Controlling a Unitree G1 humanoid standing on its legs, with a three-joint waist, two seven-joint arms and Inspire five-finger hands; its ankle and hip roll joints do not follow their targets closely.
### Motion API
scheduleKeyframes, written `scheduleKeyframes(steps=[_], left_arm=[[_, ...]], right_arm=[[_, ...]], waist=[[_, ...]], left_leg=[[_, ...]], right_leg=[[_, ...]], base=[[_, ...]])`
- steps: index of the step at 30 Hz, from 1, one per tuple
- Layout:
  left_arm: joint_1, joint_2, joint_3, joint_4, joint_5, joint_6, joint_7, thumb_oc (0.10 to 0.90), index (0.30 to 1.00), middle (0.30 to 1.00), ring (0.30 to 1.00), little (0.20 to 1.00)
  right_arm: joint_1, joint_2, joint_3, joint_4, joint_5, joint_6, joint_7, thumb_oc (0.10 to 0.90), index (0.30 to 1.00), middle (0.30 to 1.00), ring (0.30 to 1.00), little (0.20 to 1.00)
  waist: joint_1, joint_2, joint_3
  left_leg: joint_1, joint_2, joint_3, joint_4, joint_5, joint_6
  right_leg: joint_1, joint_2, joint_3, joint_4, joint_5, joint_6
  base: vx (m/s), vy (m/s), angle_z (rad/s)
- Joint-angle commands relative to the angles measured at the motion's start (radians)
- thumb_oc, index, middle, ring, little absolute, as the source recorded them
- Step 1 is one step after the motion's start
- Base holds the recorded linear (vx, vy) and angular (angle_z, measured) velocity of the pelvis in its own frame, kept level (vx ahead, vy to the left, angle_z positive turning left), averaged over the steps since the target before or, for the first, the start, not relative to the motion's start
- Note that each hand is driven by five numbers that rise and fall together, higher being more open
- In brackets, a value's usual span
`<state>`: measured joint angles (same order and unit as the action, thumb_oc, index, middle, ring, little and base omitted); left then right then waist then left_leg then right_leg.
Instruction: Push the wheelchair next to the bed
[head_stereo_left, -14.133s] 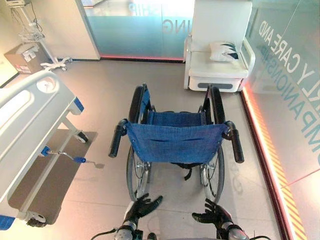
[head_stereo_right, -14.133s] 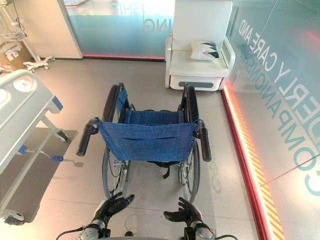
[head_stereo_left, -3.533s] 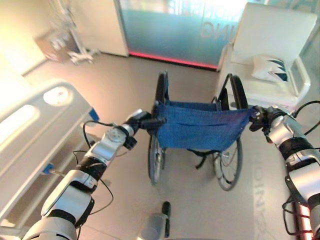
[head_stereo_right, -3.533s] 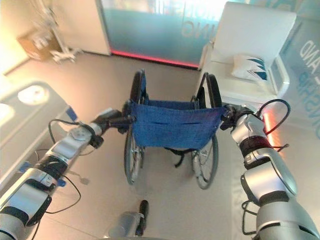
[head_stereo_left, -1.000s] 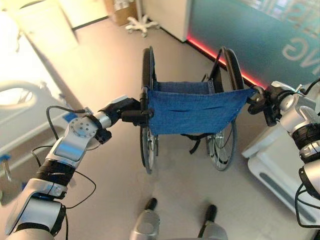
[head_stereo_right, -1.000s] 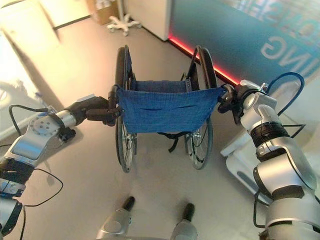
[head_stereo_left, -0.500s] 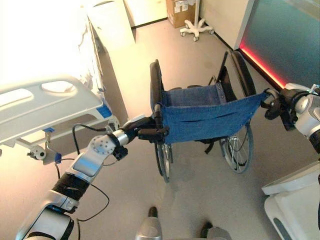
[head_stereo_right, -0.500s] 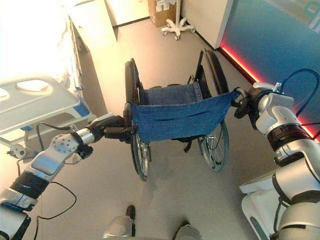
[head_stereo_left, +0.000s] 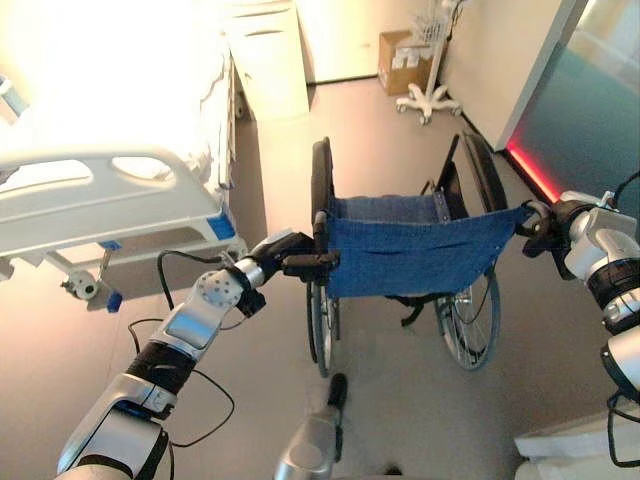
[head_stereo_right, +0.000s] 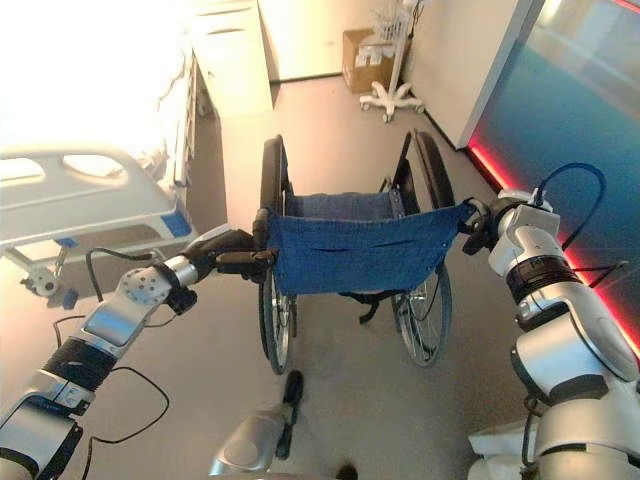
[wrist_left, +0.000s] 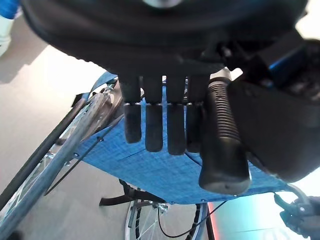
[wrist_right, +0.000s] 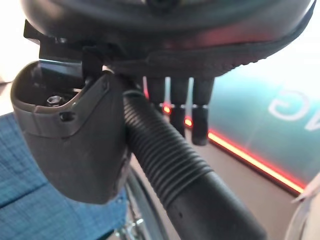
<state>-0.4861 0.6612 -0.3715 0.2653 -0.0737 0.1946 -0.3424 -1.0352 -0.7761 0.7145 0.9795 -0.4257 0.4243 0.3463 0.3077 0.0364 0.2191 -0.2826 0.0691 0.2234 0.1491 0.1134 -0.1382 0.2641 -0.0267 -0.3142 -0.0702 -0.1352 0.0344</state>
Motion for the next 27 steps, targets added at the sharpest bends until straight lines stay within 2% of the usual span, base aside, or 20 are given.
scheduleKeyframes(steps=[1,2,3,4,6,8,10,11,12,14,15,16,17,20,23,25,26,27], left_arm=[[-0.053,0.036,-0.081,0.244,0.286,0.179,0.097,0.4,0.3,0.3,0.3,0.3],[-0.05,0.035,-0.083,0.249,0.299,0.184,0.086,0.4,0.3,0.3,0.3,0.3],[-0.051,0.036,-0.085,0.249,0.3,0.187,0.085,0.4,0.3,0.3,0.3,0.3],[-0.057,0.032,-0.092,0.257,0.308,0.198,0.088,0.4,0.3,0.3,0.3,0.3],[-0.067,0.022,-0.099,0.272,0.313,0.198,0.091,0.4,0.3,0.3,0.3,0.3],[-0.095,0.015,-0.109,0.297,0.324,0.184,0.072,0.4,0.3,0.3,0.3,0.3],[-0.146,0.014,-0.124,0.329,0.322,0.165,0.059,0.4,0.3,0.3,0.3,0.3],[-0.182,0.021,-0.131,0.343,0.31,0.155,0.06,0.4,0.3,0.3,0.3,0.3],[-0.199,0.024,-0.134,0.349,0.303,0.15,0.061,0.4,0.3,0.3,0.3,0.3],[-0.239,0.048,-0.136,0.358,0.268,0.127,0.068,0.4,0.3,0.3,0.3,0.3],[-0.241,0.051,-0.136,0.357,0.264,0.123,0.07,0.4,0.3,0.3,0.3,0.3],[-0.239,0.055,-0.133,0.354,0.244,0.107,0.094,0.4,0.3,0.3,0.3,0.3],[-0.223,0.049,-0.124,0.351,0.222,0.09,0.118,0.4,0.3,0.3,0.3,0.3],[-0.182,0.019,-0.102,0.352,0.213,0.052,0.148,0.4,0.3,0.3,0.3,0.3],[-0.142,-0.02,-0.084,0.367,0.157,0.029,0.194,0.4,0.3,0.3,0.3,0.3],[-0.141,-0.044,-0.082,0.374,0.171,0.031,0.217,0.4,0.3,0.3,0.3,0.3],[-0.141,-0.06,-0.084,0.38,0.172,0.031,0.235,0.4,0.3,0.3,0.3,0.3],[-0.154,-0.073,-0.087,0.389,0.176,0.028,0.25,0.4,0.3,0.3,0.3,0.3]], right_arm=[[-0.107,0.161,0.15,-0.163,-0.055,-0.325,-0.033,0.4,0.3,0.3,0.3,0.3],[-0.081,0.158,0.137,-0.176,-0.065,-0.33,-0.038,0.4,0.3,0.3,0.3,0.3],[-0.075,0.156,0.134,-0.179,-0.066,-0.335,-0.041,0.4,0.3,0.3,0.3,0.3],[-0.06,0.153,0.134,-0.187,-0.055,-0.336,-0.056,0.4,0.3,0.3,0.3,0.3],[-0.033,0.144,0.119,-0.231,-0.056,-0.308,-0.05,0.4,0.3,0.3,0.3,0.3],[-0.02,0.148,0.096,-0.244,-0.069,-0.293,-0.037,0.4,0.3,0.3,0.3,0.3],[-0.037,0.166,0.081,-0.218,-0.079,-0.29,-0.038,0.4,0.3,0.3,0.3,0.3],[-0.055,0.174,0.075,-0.194,-0.081,-0.296,-0.045,0.4,0.3,0.3,0.3,0.3],[-0.061,0.178,0.076,-0.182,-0.081,-0.297,-0.055,0.4,0.3,0.3,0.3,0.3],[-0.08,0.181,0.072,-0.171,-0.085,-0.291,-0.066,0.4,0.3,0.3,0.3,0.3],[-0.082,0.18,0.073,-0.174,-0.084,-0.285,-0.066,0.4,0.3,0.3,0.3,0.3],[-0.087,0.175,0.076,-0.186,-0.08,-0.265,-0.063,0.4,0.3,0.3,0.3,0.3],[-0.085,0.165,0.079,-0.205,-0.075,-0.245,-0.054,0.4,0.3,0.3,0.3,0.3],[-0.073,0.142,0.079,-0.243,-0.076,-0.208,-0.033,0.4,0.3,0.3,0.3,0.3],[-0.073,0.102,0.095,-0.279,-0.03,-0.208,-0.008,0.4,0.3,0.3,0.3,0.3],[-0.094,0.065,0.113,-0.298,0.006,-0.209,0.012,0.4,0.3,0.3,0.3,0.3],[-0.097,0.048,0.116,-0.301,0.017,-0.217,0.009,0.4,0.3,0.3,0.3,0.3],[-0.106,0.039,0.123,-0.297,0.031,-0.214,-0.003,0.4,0.3,0.3,0.3,0.3]], waist=[[0.014,-0.086,0.041],[0.018,-0.096,0.03],[0.019,-0.1,0.027],[0.017,-0.117,0.015],[0.0,-0.126,0.008],[-0.016,-0.126,0.007],[-0.046,-0.099,0.025],[-0.068,-0.08,0.044],[-0.081,-0.077,0.057],[-0.112,-0.09,0.099],[-0.117,-0.092,0.103],[-0.13,-0.098,0.111],[-0.138,-0.092,0.112],[-0.158,-0.104,0.105],[-0.192,-0.117,0.074],[-0.214,-0.122,0.067],[-0.227,-0.117,0.068],[-0.238,-0.112,0.072]], left_leg=[[0.045,-0.08,0.042,-0.013,-0.031,0.172],[0.053,-0.093,0.033,-0.026,-0.031,0.178],[0.055,-0.101,0.025,-0.03,-0.033,0.185],[0.068,-0.124,0.006,-0.041,-0.042,0.205],[0.081,-0.14,-0.015,-0.039,-0.051,0.211],[0.095,-0.141,-0.044,-0.025,-0.066,0.207],[0.145,-0.114,-0.1,-0.023,-0.085,0.189],[0.192,-0.097,-0.139,-0.03,-0.1,0.176],[0.214,-0.093,-0.158,-0.033,-0.114,0.171],[0.258,-0.09,-0.201,-0.018,-0.187,0.159],[0.263,-0.088,-0.209,-0.016,-0.196,0.156],[0.272,-0.077,-0.233,-0.009,-0.22,0.147],[0.274,-0.058,-0.253,0.009,-0.243,0.136],[0.273,-0.026,-0.293,0.067,-0.276,0.113],[0.313,0.022,-0.3,0.082,-0.289,0.081],[0.336,0.07,-0.251,0.077,-0.254,0.054],[0.322,0.106,-0.21,0.084,-0.189,0.04],[0.316,0.127,-0.187,0.085,-0.151,0.028]], right_leg=[[-0.036,0.013,-0.049,0.316,-0.07,0.01],[-0.035,0.002,-0.059,0.39,-0.03,0.037],[-0.034,-0.001,-0.054,0.412,-0.018,0.045],[-0.041,-0.009,-0.033,0.479,0.047,0.086],[-0.065,-0.022,-0.008,0.529,0.118,0.125],[-0.091,-0.063,-0.003,0.504,0.139,0.128],[-0.186,-0.126,0.0,0.446,0.151,0.116],[-0.265,-0.168,0.007,0.398,0.186,0.109],[-0.322,-0.202,0.016,0.354,0.236,0.111],[-0.401,-0.269,0.055,0.184,0.336,0.142],[-0.41,-0.277,0.063,0.145,0.347,0.147],[-0.44,-0.297,0.091,0.035,0.375,0.164],[-0.437,-0.3,0.109,-0.001,0.383,0.169],[-0.432,-0.301,0.163,0.0,0.36,0.17],[-0.45,-0.277,0.167,0.139,0.304,0.176],[-0.453,-0.26,0.13,0.192,0.283,0.155],[-0.443,-0.247,0.097,0.197,0.272,0.138],[-0.433,-0.234,0.076,0.199,0.256,0.124]], base=[[0.39,0.043,-0.5],[0.42,0.059,-0.42],[0.37,0.1,-0.05],[0.31,0.085,0.17],[0.33,0.048,0.27],[0.28,-0.096,0.24],[0.27,-0.281,-0.22],[0.2,-0.348,-0.29],[0.24,-0.443,-0.13],[0.28,-0.432,0.31],[0.36,-0.433,0.49],[0.42,-0.44,0.79],[0.43,-0.43,0.99],[0.46,-0.431,1.08],[0.44,-0.296,1.03],[0.34,-0.249,1.23],[0.24,-0.262,0.75],[0.2,-0.249,0.57]])
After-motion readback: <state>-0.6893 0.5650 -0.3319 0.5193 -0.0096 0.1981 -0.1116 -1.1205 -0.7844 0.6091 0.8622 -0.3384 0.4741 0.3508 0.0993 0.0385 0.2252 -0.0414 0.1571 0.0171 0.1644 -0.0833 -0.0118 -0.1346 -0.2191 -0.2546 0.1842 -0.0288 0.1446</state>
